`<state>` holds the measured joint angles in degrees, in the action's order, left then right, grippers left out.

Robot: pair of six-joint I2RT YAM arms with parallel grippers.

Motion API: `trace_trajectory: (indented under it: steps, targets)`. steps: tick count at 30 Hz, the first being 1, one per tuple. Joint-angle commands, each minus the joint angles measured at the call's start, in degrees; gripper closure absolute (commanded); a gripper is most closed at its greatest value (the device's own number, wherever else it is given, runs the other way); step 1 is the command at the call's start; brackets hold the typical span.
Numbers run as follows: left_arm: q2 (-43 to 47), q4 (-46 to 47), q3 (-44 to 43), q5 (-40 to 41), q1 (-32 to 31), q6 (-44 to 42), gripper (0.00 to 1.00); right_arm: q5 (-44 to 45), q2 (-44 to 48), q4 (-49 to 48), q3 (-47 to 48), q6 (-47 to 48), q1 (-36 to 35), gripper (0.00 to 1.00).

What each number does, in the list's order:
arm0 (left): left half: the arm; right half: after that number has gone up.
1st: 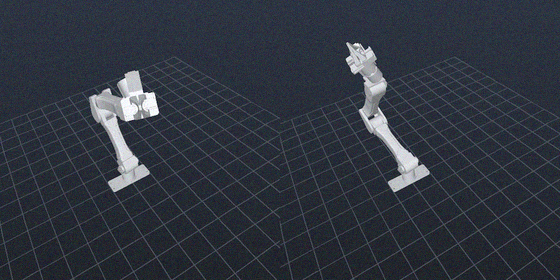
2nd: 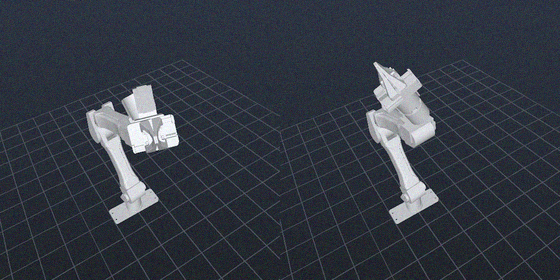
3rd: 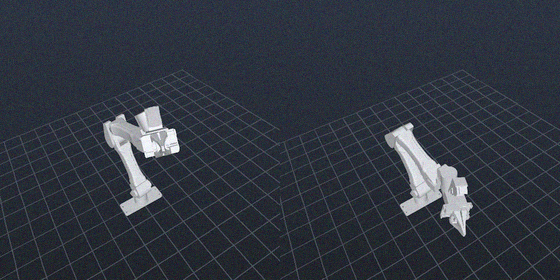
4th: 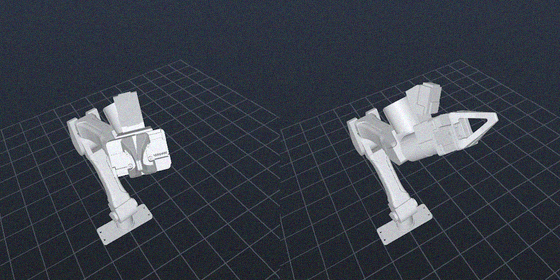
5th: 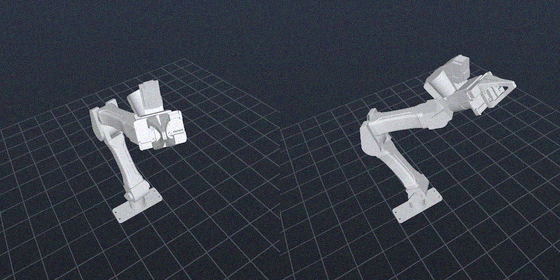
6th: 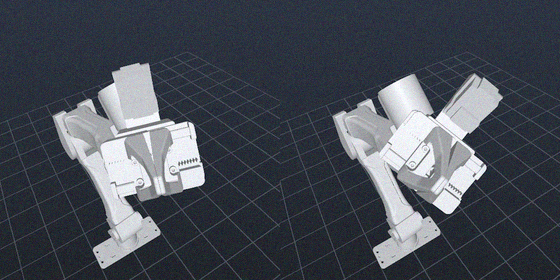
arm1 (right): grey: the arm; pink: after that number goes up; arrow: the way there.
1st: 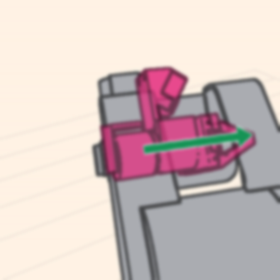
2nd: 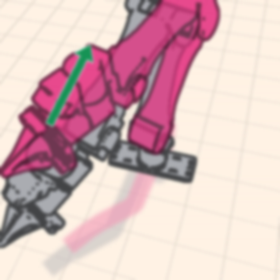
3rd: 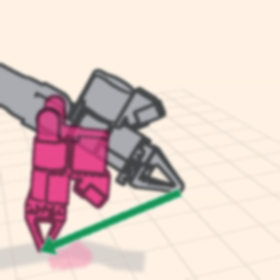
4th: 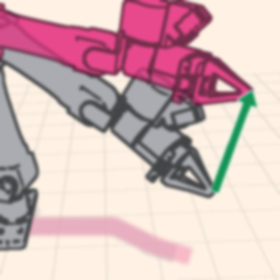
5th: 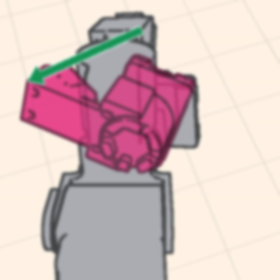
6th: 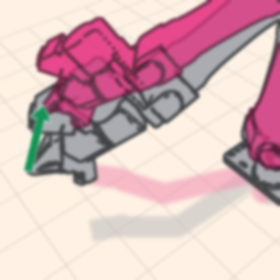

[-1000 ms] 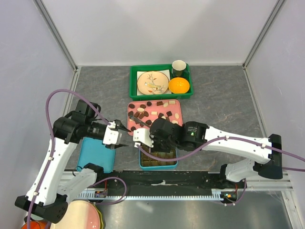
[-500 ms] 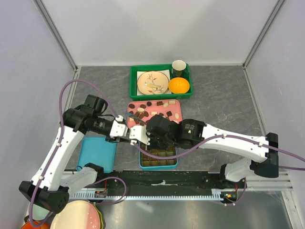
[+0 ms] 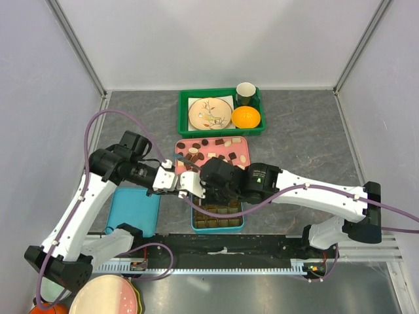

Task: Pack the chocolate
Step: Pick up the clamp from the center of the board.

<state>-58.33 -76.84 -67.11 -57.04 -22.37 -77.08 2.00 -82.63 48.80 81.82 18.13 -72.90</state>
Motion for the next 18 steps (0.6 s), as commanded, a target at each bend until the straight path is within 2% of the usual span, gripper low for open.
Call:
trace_trajectory:
  steps: [1, 6, 8, 9, 10, 12, 13, 15, 18]
  targets:
    - [-3.37, -11.23, -2.23, -0.53, -0.66, 7.02, 0.84, 0.55, -0.07, -0.90, 2.99, -0.73, -0.22, 1.00]
    - [-5.04, -11.05, -3.29, -1.50, -0.74, 8.70, 0.92, 1.86, 1.06, -1.16, 2.90, -1.43, -0.22, 1.00]
    - [-4.87, -10.01, -3.03, -2.90, -0.66, 10.35, 0.95, 3.00, 2.03, -1.42, 3.34, -1.78, -0.22, 0.95]
    - [-4.52, -8.00, -2.85, -3.43, -0.66, 11.76, 0.96, 3.97, 2.64, -1.94, 3.52, -1.96, -0.31, 0.89]
    - [-4.26, -6.85, -2.50, -4.30, -0.57, 13.25, 0.97, 4.85, 3.26, -2.38, 3.78, -2.31, -0.22, 0.77]
    - [-3.47, -5.35, -0.92, -8.08, -0.66, 15.72, 0.98, 7.30, 5.63, -3.96, 4.05, -2.57, -0.22, 0.69]
    - [-2.33, -2.03, -0.39, -9.40, -0.66, 17.12, 0.98, 8.27, 6.60, -4.58, 4.22, -3.01, -0.22, 0.59]
    - [-1.01, 3.42, 1.71, -12.91, -0.57, 24.84, 0.98, 10.64, 9.67, -6.69, 4.31, -3.45, -0.22, 0.55]
    - [1.37, 16.94, 4.96, -18.27, -0.48, 38.98, 0.98, 13.28, 14.06, -9.85, 4.31, -4.59, -0.13, 0.42]
